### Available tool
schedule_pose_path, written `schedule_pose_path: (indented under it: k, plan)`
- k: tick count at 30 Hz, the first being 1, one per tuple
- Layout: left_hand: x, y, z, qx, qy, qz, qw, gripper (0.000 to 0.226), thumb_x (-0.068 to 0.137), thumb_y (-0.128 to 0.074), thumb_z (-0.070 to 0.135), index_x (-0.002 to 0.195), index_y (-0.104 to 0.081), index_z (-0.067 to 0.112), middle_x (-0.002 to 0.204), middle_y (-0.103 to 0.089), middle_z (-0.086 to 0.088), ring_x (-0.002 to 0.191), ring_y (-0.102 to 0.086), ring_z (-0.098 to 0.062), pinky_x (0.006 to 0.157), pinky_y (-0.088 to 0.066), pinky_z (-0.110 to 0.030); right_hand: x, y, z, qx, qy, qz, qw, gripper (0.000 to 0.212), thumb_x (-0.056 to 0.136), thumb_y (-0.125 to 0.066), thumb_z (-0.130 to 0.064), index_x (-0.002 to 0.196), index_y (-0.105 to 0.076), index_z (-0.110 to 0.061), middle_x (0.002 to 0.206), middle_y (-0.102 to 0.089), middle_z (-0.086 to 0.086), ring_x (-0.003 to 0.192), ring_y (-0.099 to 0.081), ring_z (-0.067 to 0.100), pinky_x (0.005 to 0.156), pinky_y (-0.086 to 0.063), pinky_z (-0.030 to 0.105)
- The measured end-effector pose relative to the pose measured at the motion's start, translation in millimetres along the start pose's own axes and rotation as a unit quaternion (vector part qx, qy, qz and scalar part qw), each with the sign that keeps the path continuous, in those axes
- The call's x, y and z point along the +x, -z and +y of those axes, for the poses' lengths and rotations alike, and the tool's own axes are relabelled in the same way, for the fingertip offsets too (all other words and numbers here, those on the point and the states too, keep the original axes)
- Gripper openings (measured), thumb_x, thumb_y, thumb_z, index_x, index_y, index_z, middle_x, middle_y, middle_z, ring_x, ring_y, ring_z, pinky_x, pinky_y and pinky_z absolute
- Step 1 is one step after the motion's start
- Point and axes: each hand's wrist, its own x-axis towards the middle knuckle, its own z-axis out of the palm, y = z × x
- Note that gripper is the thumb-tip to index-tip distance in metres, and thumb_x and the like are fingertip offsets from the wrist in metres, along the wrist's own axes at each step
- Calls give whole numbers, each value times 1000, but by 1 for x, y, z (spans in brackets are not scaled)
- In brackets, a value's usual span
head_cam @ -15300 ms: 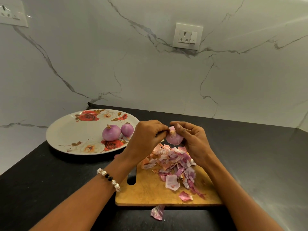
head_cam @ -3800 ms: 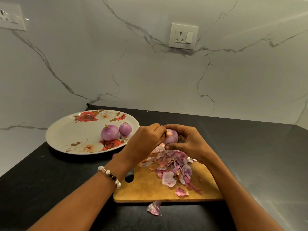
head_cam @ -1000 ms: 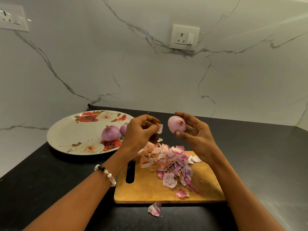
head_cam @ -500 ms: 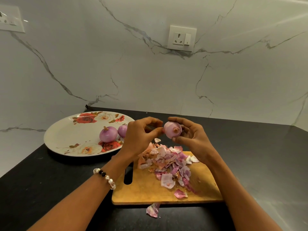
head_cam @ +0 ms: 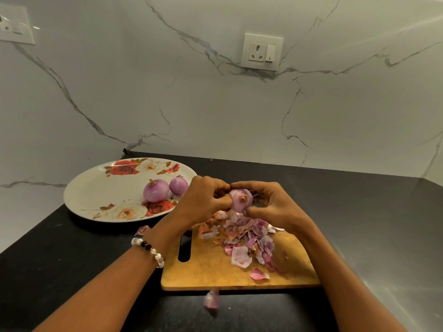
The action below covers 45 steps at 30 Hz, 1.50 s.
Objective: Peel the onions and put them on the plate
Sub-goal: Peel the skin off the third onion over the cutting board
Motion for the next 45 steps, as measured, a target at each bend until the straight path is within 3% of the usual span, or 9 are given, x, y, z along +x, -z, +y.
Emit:
schedule_pose_path:
  k: [7,11,15,23,27,33,39,42,45]
  plan:
    - [0,-6,2,60,-49,7,997,25,89,-63,17,112,-66,6,92,-71,-9,75,-59,-9,66,-39,-2,-2,-2,-2,-6,18,18,1000,55,73,-77,-13,125,-61,-23,120,-67,0,111,-66,15,89,-57,30]
    - [0,-9,5,54,-53,27,997,29,88,-64,16,115,-65,5,99,-71,-10,79,-57,-7,65,-40,1,-2,0,-3,24,20,21,999,55,78,-78,0,122,-61,-27,120,-67,0,112,-65,15,90,-56,28]
    - [-1,-11,5,32,-35,46,998,30,89,-63,15,117,-64,5,102,-71,-10,83,-61,-10,68,-42,2,-2,1,-2,56,11,17,998,53,79,-75,8,123,-62,-19,120,-67,3,112,-66,16,88,-56,25]
    - [1,-7,3,-79,54,91,991,22,90,-56,3,106,-70,10,91,-68,2,75,-67,-6,65,-53,-11,-4,4,-3,130,-8,48,990,51,80,-70,13,120,-63,-18,121,-68,7,113,-67,21,92,-56,31]
    - [2,-7,4,-159,83,58,982,21,93,-57,12,111,-67,11,99,-70,-3,81,-70,-10,68,-57,-21,-3,5,-4,127,-16,61,990,48,81,-72,7,115,-64,-25,118,-68,3,111,-67,20,87,-56,26]
    - [2,-6,7,-234,119,7,965,36,82,-69,21,116,-65,11,104,-71,-2,88,-70,-13,73,-58,-28,-3,6,-2,121,-22,56,991,46,81,-73,5,117,-64,-22,119,-68,7,110,-67,23,90,-57,29]
    - [1,-1,3,-232,146,-15,962,27,84,-70,14,111,-70,13,96,-72,1,85,-70,-12,70,-58,-25,-3,4,-2,111,-30,36,993,48,80,-74,7,118,-63,-20,121,-67,7,112,-67,22,93,-56,33]
    - [1,-2,2,-168,125,-1,978,24,84,-69,14,108,-69,16,95,-71,3,85,-68,-11,69,-56,-19,-3,4,-3,103,-23,31,994,48,80,-74,7,119,-63,-19,122,-67,8,112,-66,22,94,-56,34]
    - [0,-8,0,-116,96,14,988,25,83,-68,13,108,-66,16,96,-69,1,87,-66,-13,74,-57,-23,-3,3,-3,98,-10,26,995,48,80,-74,8,120,-63,-17,122,-67,9,112,-66,22,93,-57,34]
